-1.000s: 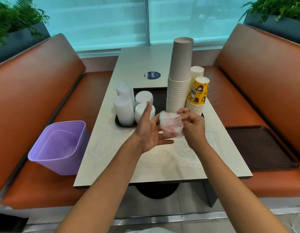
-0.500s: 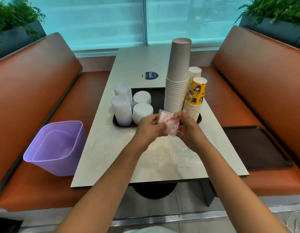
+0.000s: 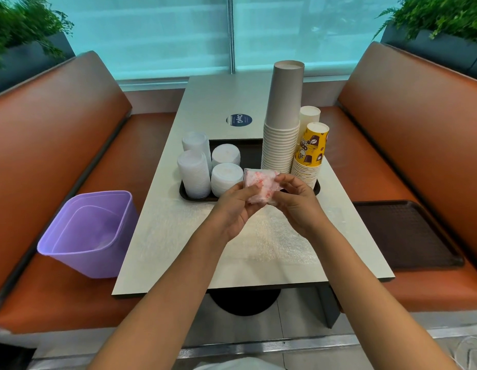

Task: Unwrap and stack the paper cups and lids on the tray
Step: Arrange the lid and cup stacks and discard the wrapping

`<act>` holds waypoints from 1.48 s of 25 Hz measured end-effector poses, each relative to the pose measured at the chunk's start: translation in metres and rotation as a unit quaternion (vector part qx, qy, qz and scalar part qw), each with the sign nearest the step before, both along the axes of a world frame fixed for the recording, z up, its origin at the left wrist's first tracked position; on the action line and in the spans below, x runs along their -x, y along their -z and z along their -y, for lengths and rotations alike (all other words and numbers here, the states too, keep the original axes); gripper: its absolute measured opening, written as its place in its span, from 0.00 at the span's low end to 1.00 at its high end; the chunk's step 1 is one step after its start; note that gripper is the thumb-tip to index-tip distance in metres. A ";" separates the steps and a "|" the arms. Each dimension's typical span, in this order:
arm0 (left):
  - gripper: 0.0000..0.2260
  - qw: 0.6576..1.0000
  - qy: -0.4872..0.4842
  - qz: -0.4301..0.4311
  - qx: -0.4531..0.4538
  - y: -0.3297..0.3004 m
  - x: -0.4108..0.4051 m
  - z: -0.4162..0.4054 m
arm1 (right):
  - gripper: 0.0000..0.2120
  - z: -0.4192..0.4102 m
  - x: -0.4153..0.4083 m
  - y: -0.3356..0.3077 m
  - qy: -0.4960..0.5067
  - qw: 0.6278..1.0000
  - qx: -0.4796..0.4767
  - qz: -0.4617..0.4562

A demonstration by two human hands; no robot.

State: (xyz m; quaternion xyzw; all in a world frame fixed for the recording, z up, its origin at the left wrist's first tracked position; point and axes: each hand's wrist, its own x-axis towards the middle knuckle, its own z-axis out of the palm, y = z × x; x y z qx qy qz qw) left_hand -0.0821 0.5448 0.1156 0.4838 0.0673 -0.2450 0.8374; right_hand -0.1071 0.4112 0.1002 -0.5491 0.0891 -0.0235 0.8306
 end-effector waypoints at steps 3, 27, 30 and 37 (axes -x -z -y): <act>0.09 0.997 0.019 0.003 -0.072 0.003 0.004 0.006 | 0.16 -0.009 -0.001 0.007 0.073 0.997 0.029 -0.015; 0.14 0.992 -0.020 0.119 -0.039 0.013 0.019 0.021 | 0.08 -0.011 -0.005 -0.002 0.236 0.950 0.197 0.052; 0.11 0.979 -0.050 0.168 -0.106 0.015 0.016 0.022 | 0.08 -0.009 -0.003 -0.006 0.152 0.979 0.133 0.008; 0.12 0.944 -0.163 0.232 -0.166 0.009 0.018 0.029 | 0.16 -0.012 0.012 0.003 0.074 0.984 0.037 0.160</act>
